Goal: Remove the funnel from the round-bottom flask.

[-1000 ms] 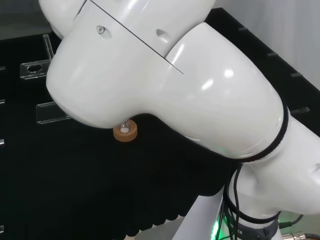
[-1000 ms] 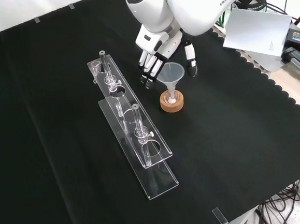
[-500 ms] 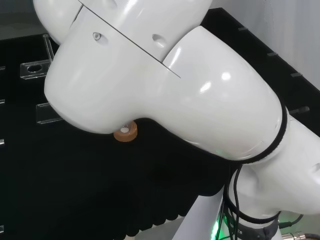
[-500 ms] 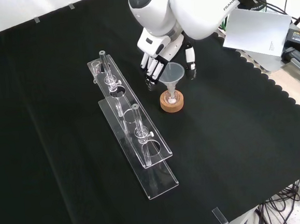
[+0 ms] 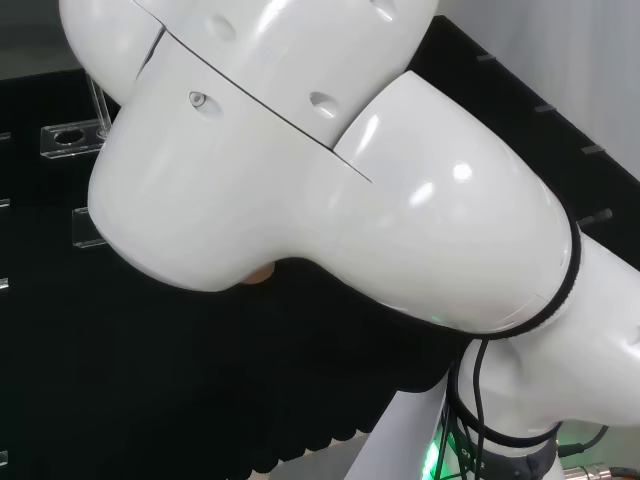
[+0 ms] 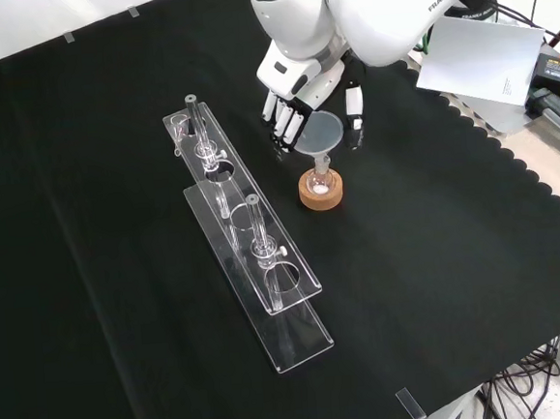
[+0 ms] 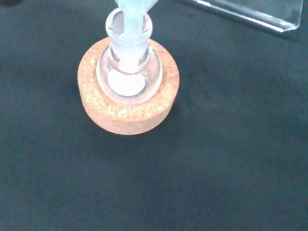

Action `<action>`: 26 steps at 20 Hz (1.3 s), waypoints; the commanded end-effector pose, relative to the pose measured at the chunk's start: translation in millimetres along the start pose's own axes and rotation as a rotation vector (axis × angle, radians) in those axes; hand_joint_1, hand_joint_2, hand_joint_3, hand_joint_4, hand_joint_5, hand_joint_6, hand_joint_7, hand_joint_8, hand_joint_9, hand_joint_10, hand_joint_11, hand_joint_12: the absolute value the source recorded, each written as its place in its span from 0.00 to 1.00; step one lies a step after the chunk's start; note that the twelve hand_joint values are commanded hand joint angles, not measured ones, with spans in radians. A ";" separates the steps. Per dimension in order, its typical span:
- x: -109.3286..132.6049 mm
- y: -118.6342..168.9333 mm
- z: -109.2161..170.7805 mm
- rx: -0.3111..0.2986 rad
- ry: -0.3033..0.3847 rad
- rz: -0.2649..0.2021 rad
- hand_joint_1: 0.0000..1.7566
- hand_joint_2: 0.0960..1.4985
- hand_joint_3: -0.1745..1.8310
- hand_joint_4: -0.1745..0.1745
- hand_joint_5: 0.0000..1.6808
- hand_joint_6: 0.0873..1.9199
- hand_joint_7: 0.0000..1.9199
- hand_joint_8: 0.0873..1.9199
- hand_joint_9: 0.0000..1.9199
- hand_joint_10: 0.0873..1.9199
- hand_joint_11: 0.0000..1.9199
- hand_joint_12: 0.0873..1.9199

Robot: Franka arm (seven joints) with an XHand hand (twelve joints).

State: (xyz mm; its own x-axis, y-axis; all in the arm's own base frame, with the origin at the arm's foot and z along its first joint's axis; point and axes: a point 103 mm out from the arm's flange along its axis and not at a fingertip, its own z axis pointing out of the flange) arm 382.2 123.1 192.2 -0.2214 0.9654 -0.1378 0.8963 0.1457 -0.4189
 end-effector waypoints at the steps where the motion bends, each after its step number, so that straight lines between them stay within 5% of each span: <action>1: -5.2 -3.0 -10.7 0.014 -0.017 0.017 0.31 0.62 0.29 0.32 0.35 0.01 0.29 0.34 0.49 0.22 0.34 0.63; 20: -17.0 -46.2 -66.3 -0.082 -0.025 0.083 0.31 0.61 0.28 0.38 0.40 0.06 0.32 0.32 0.51 0.20 0.35 0.62; 26: -23.5 -63.3 -92.6 -0.121 -0.020 0.117 0.31 0.61 0.28 0.38 0.37 0.14 0.32 0.31 0.51 0.18 0.36 0.62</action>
State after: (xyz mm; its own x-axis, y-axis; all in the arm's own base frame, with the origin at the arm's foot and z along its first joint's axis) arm 374.3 115.2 280.2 -0.1526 0.9714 -0.1819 0.9464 0.0907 -0.3099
